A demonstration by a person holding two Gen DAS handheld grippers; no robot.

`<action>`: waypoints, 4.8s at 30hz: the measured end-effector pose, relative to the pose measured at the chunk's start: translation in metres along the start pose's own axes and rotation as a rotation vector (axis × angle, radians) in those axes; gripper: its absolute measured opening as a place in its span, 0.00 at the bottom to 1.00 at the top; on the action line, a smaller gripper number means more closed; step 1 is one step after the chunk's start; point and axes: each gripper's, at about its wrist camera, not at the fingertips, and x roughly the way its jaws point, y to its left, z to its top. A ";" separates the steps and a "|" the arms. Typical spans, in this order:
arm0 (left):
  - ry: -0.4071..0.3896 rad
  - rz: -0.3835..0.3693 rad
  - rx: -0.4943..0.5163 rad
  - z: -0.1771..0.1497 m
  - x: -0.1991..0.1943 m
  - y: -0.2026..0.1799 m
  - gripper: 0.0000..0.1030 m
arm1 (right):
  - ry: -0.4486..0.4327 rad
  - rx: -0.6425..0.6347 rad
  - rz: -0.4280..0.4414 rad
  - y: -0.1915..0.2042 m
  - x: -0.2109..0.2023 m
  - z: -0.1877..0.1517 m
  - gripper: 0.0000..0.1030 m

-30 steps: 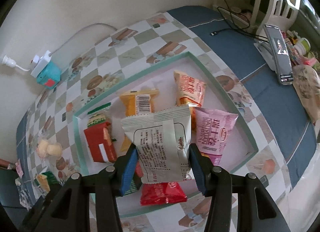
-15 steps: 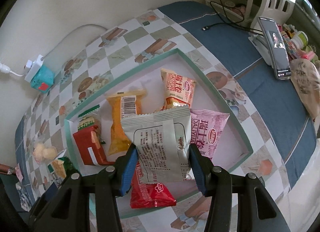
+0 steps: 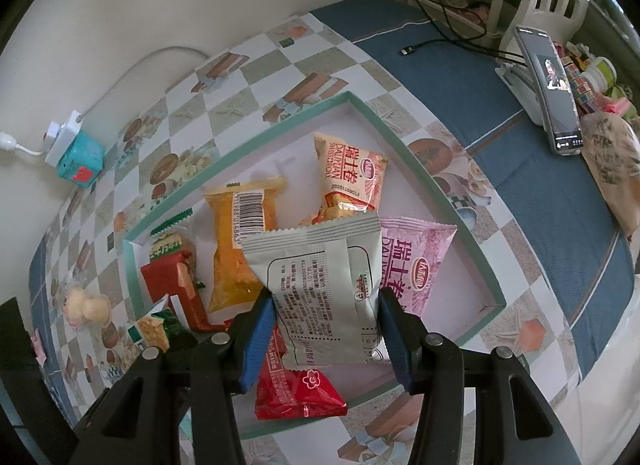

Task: Organize snacks
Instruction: 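Carry the biscuit packet and white pastry packet over the tray with both grippers, then open both grippers to drop the packets into the tray, then move both open grippers back to the wrapped buns on the table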

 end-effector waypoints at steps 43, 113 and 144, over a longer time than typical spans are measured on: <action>-0.001 -0.103 -0.129 0.008 -0.017 0.032 0.81 | 0.010 0.011 0.026 0.001 0.004 0.002 0.98; -0.076 0.523 -0.769 -0.048 -0.102 0.333 0.95 | -0.006 -0.572 0.089 0.251 -0.003 -0.123 1.00; -0.133 0.319 -0.685 0.031 -0.063 0.305 0.95 | -0.061 -0.467 0.244 0.283 0.041 -0.064 1.00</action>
